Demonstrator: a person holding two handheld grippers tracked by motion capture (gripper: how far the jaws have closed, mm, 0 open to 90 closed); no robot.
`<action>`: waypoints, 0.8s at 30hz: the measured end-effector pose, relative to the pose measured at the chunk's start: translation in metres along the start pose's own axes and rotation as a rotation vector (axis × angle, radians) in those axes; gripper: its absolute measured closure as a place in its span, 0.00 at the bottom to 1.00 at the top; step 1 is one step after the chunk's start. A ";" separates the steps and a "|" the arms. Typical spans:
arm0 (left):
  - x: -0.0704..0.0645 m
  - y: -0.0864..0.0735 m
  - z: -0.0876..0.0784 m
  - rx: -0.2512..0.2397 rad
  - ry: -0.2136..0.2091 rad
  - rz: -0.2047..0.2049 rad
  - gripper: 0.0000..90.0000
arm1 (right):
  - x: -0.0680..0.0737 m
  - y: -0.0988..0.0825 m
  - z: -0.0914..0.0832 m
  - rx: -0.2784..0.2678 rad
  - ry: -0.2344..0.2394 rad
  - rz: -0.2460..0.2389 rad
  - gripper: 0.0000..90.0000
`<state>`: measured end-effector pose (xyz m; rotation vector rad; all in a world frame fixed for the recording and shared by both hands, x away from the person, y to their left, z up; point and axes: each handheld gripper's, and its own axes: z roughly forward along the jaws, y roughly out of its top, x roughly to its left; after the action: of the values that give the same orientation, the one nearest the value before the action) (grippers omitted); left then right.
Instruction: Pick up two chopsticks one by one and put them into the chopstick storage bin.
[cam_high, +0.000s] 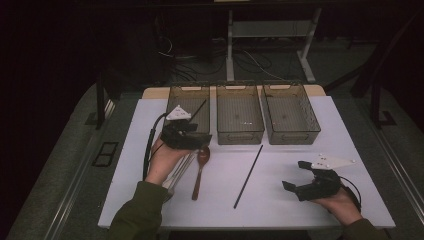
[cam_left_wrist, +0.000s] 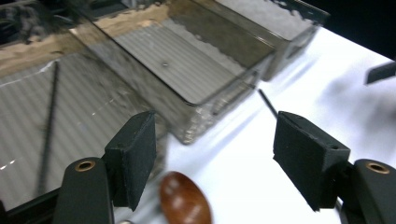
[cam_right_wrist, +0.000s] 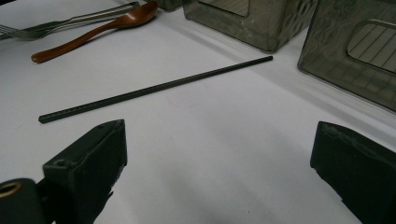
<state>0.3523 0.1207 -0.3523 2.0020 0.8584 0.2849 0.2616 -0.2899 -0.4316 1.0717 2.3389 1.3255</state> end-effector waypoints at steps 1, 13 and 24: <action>-0.004 -0.003 0.000 0.003 -0.005 0.006 0.32 | -0.001 0.000 0.000 -0.005 -0.002 -0.009 0.04; -0.048 -0.043 0.013 0.045 -0.059 0.080 0.38 | 0.000 0.000 0.000 0.001 -0.002 -0.001 0.04; -0.076 -0.072 0.028 0.113 -0.148 0.110 0.55 | 0.001 0.000 0.000 0.002 -0.003 -0.002 0.04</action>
<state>0.2775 0.0757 -0.4170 2.1496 0.6863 0.1508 0.2609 -0.2893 -0.4315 1.0704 2.3390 1.3205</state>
